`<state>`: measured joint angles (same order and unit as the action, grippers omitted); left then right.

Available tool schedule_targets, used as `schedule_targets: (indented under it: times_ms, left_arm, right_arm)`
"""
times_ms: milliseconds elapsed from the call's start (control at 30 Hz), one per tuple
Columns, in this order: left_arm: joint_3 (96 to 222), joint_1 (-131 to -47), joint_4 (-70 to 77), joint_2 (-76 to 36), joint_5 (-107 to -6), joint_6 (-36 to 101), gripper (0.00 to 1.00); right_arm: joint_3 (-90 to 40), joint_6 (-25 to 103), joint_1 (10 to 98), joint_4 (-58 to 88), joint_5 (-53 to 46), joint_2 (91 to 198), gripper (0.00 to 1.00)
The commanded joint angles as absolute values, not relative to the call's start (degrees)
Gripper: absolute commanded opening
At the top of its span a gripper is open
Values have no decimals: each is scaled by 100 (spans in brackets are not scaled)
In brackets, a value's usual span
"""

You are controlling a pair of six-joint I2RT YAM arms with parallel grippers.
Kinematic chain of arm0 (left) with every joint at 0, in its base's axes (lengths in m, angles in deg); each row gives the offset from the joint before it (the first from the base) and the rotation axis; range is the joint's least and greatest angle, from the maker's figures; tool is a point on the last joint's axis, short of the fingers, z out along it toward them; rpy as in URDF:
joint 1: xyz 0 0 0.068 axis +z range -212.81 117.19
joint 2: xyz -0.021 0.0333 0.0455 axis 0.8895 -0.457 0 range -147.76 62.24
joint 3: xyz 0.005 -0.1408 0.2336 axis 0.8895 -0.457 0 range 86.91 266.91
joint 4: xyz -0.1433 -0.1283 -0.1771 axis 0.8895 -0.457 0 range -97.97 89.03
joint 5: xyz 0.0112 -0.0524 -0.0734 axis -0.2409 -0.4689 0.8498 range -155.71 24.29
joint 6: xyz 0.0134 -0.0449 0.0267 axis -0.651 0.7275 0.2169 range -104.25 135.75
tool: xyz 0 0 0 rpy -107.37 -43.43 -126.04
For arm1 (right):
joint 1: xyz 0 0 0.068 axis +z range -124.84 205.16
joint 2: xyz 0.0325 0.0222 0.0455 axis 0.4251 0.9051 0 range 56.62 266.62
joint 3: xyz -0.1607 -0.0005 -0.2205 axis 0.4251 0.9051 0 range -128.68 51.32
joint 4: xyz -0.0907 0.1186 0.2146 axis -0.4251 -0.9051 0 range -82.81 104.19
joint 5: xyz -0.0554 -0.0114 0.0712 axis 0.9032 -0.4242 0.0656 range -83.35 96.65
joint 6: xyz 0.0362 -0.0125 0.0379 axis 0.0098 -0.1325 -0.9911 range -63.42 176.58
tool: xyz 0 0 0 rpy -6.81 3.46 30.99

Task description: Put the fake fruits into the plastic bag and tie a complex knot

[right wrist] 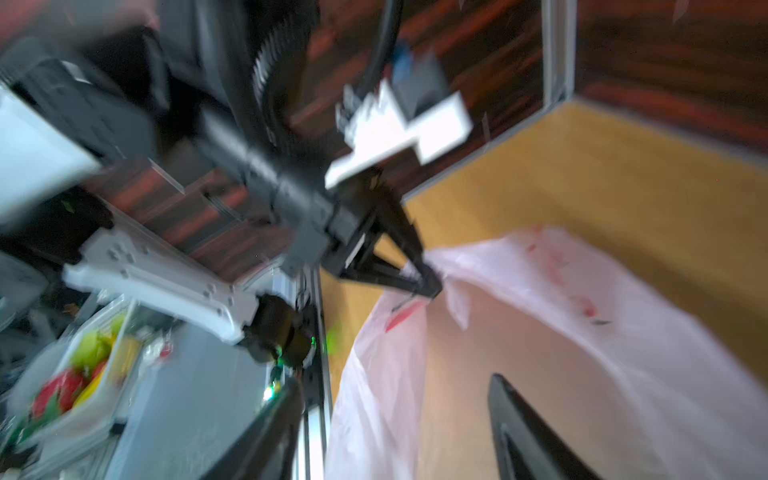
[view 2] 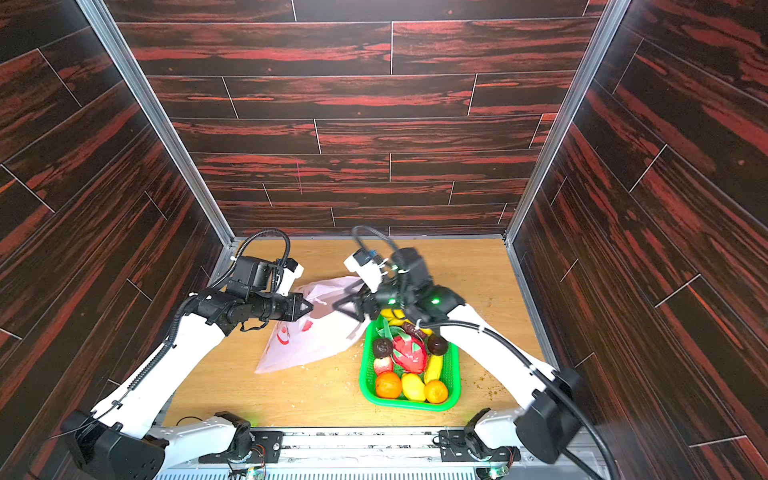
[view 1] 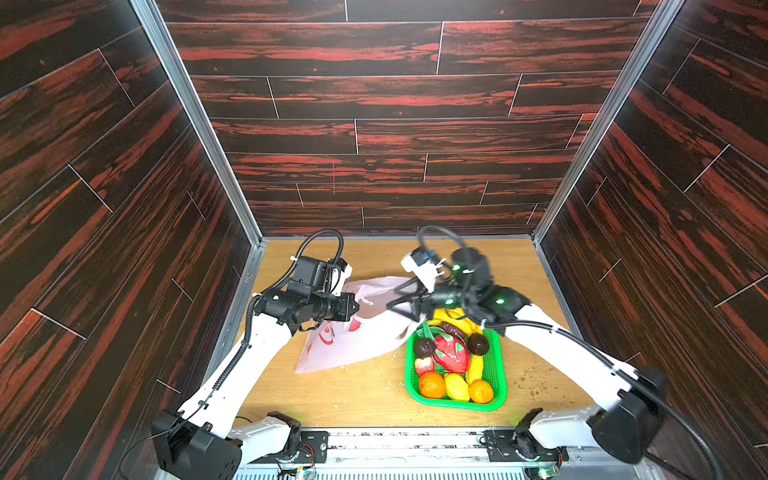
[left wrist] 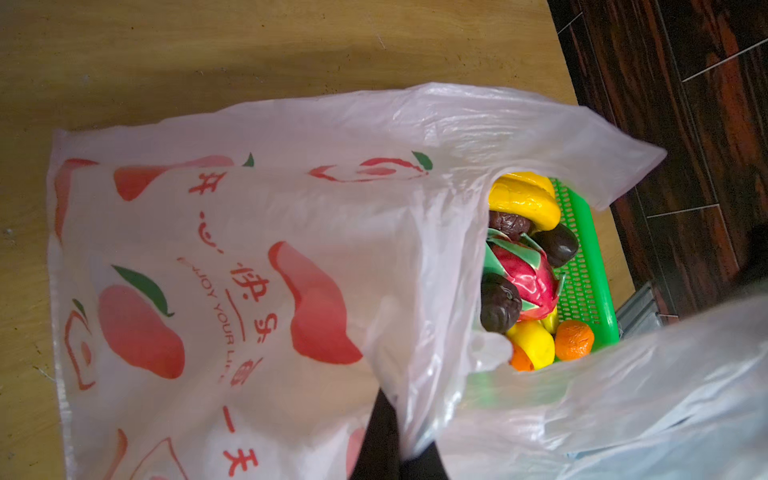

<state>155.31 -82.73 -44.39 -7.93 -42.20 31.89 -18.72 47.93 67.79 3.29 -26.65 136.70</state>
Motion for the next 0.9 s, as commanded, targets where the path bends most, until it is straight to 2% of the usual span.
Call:
schedule_targets:
  times_ms: [0, 133, 367, 500, 567, 767, 867]
  left_arm:
    - [15552, -8257, -4398, -847, -4260, 3449, 0]
    - [15571, -8258, -4326, -987, -4282, 3806, 0]
    - [15499, -8259, -4203, -1147, -4254, 4341, 0]
    - [15367, -8258, -4081, -1140, -4295, 4583, 0]
    - [15338, -8258, -4078, -1123, -4287, 4624, 0]
    - [15235, -8258, -4109, -1003, -4348, 4656, 0]
    - [15235, -8264, -4198, -932, -4438, 4594, 0]
  right_arm:
    - [-1647, 4937, 7084, -57, -2651, 13704, 56]
    - [-1022, 4571, 7577, 194, -2400, 13458, 30]
    - [249, 3636, 8295, 1504, -1985, 13394, 20]
    - [351, 3504, 8595, 1670, -1850, 13560, 20]
    - [342, 3549, 8597, 1515, -1725, 13520, 23]
    - [123, 4012, 8580, 740, -1375, 12926, 64]
    - [-88, 4241, 8539, 149, -988, 12718, 74]
